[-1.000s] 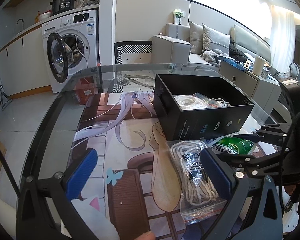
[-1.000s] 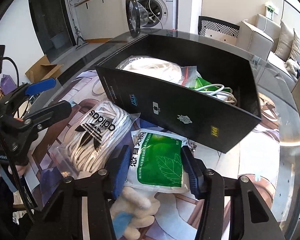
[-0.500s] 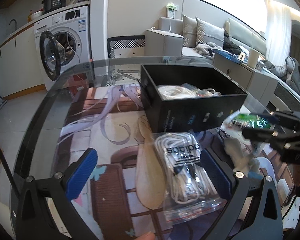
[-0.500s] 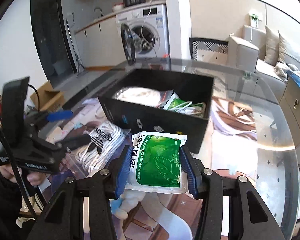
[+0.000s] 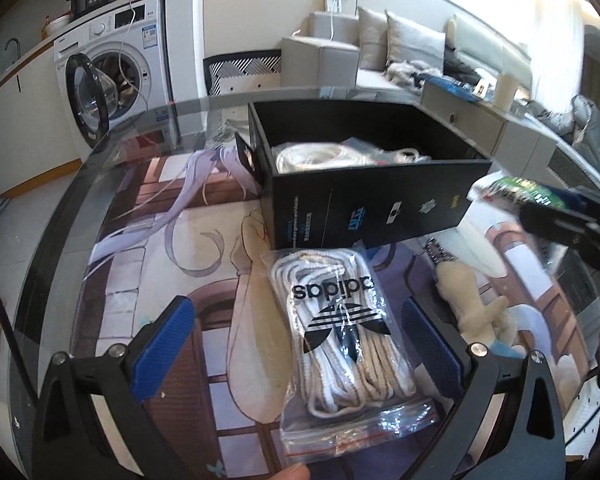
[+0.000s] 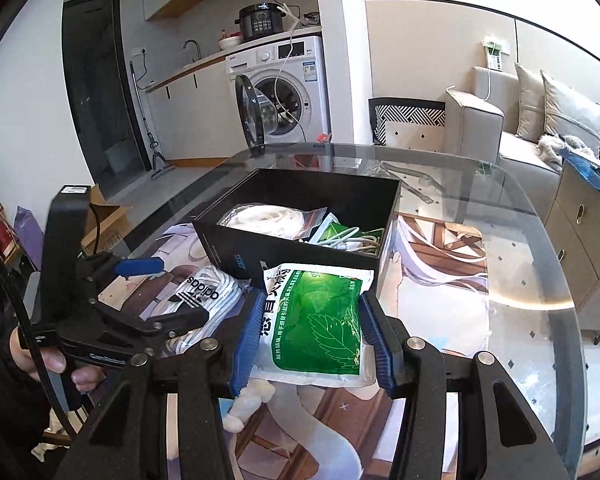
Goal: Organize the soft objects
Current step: 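Close the right tool on the green packet while the left tool closes on the adidas bag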
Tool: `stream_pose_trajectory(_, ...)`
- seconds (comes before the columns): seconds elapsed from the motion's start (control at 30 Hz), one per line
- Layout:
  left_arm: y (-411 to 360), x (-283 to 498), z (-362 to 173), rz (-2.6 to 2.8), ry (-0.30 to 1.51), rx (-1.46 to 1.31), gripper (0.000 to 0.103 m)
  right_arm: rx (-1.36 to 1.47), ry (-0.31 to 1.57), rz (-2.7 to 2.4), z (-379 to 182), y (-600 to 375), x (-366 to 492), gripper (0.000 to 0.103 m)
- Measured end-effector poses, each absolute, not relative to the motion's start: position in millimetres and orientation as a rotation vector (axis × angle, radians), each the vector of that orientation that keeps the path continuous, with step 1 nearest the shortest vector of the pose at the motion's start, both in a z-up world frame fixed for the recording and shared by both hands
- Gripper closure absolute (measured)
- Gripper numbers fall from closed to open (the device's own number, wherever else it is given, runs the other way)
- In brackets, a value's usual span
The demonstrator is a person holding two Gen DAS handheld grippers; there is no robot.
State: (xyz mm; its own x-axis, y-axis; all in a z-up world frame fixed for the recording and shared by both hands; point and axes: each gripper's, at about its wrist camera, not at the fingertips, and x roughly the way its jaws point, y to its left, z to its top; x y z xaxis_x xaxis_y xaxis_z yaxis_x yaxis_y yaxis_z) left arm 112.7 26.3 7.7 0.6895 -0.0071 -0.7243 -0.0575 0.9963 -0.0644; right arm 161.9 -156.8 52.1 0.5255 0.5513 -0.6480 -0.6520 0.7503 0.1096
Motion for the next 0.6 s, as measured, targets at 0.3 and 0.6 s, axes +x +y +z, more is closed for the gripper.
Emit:
stream_pose_trajectory(0.3, 18, 123, 7, 0.031, 0.841, -0.054, 0.0, -0.152, 0.712, 0.72, 53, -159, 160, 0.054)
stream_pose_trajectory(0.6, 18, 125, -1, 0.057, 0.889, -0.039, 0.0, -0.141, 0.709, 0.709, 55, -164, 163, 0.054)
